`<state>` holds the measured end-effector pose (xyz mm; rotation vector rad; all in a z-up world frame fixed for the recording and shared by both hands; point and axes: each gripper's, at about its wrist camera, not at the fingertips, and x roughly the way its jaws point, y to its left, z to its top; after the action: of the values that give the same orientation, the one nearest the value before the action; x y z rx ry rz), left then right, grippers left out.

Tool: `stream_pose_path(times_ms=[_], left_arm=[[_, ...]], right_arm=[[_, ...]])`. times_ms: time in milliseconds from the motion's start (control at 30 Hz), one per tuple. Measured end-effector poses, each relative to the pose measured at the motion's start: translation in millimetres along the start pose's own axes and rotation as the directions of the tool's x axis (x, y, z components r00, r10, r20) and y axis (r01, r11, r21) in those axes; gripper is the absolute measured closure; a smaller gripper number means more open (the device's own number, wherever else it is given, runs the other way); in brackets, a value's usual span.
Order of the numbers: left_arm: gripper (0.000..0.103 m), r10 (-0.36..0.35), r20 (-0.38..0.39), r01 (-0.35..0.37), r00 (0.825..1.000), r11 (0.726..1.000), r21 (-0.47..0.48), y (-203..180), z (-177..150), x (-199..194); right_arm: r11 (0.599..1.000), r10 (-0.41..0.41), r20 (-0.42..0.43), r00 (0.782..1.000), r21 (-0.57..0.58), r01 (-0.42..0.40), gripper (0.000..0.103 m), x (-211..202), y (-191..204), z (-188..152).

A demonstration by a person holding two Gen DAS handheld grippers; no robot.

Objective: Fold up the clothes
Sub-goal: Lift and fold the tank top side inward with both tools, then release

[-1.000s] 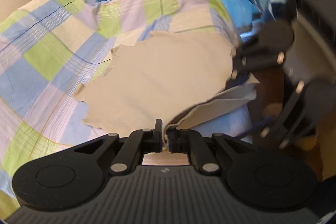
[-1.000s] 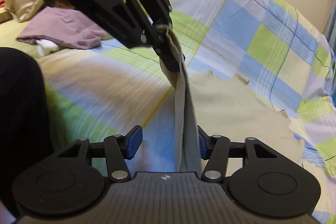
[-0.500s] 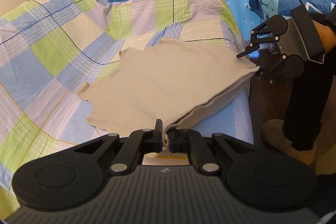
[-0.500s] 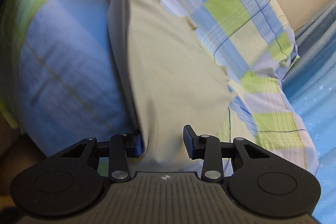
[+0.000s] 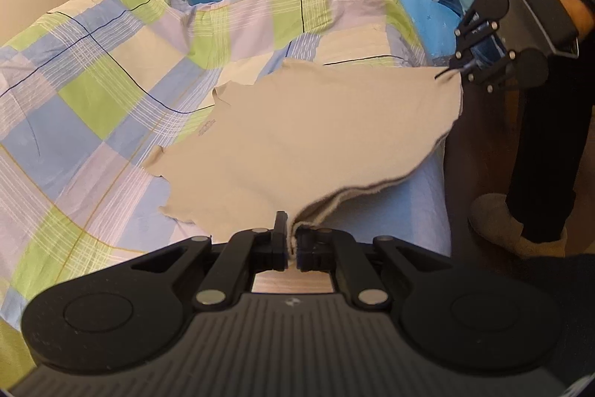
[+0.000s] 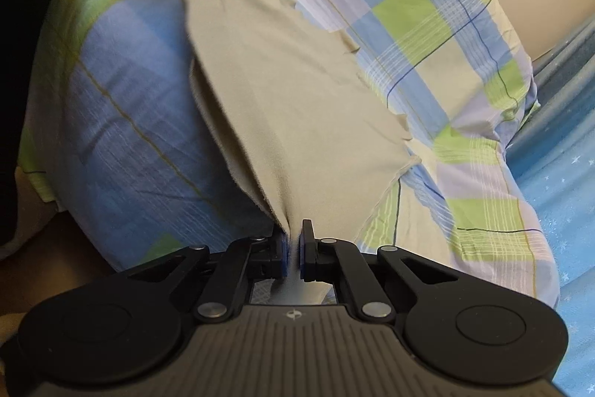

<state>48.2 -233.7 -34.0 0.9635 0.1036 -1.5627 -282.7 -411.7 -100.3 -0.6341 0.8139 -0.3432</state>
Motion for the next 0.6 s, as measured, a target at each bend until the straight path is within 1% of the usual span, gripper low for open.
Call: stream_pose_path(times_ms=[233, 300, 333, 367, 467, 533, 600], left_arm=[[0.101, -0.017, 0.019, 0.019, 1.0, 0.996, -0.083, -4.5, -4.4, -46.1], [0.101, -0.019, 0.027, 0.022, 0.999, 0.993, -0.114, 2.4, -0.7, -51.3], [0.101, -0.018, 0.026, 0.021, 0.999, 0.991, -0.135, 10.0, 2.4, -47.8], [0.101, -0.016, 0.025, 0.02, 1.0, 0.988, -0.156, 18.2, 5.6, -43.3], [0.101, -0.023, 0.0, 0.022, 1.0, 0.97, -0.243, 51.4, 14.4, -10.2], [0.101, -0.041, -0.024, 0.032, 0.999, 0.954, -0.299, 73.9, 15.5, 21.7], [0.101, -0.061, -0.046, 0.041, 0.997, 0.934, -0.355, 94.5, 12.9, 56.7]], right_arm=[[0.994, 0.106, 0.034, 0.994, 0.017, -0.107, 0.099, -72.2, -12.6, 28.9], [0.991, 0.129, 0.041, 0.991, 0.015, -0.129, 0.1, -82.0, -25.4, 35.5], [0.99, 0.141, 0.041, 0.989, 0.018, -0.141, 0.1, -81.5, -34.0, 38.4], [0.987, 0.16, 0.04, 0.986, 0.03, -0.161, 0.1, -76.3, -45.1, 41.0], [0.969, 0.226, 0.039, 0.973, 0.089, -0.229, 0.1, -46.0, -84.4, 48.5], [0.961, 0.256, 0.01, 0.967, 0.105, -0.256, 0.099, -11.5, -106.0, 52.1], [0.946, 0.297, -0.041, 0.954, 0.147, -0.288, 0.099, 31.7, -125.8, 53.5]])
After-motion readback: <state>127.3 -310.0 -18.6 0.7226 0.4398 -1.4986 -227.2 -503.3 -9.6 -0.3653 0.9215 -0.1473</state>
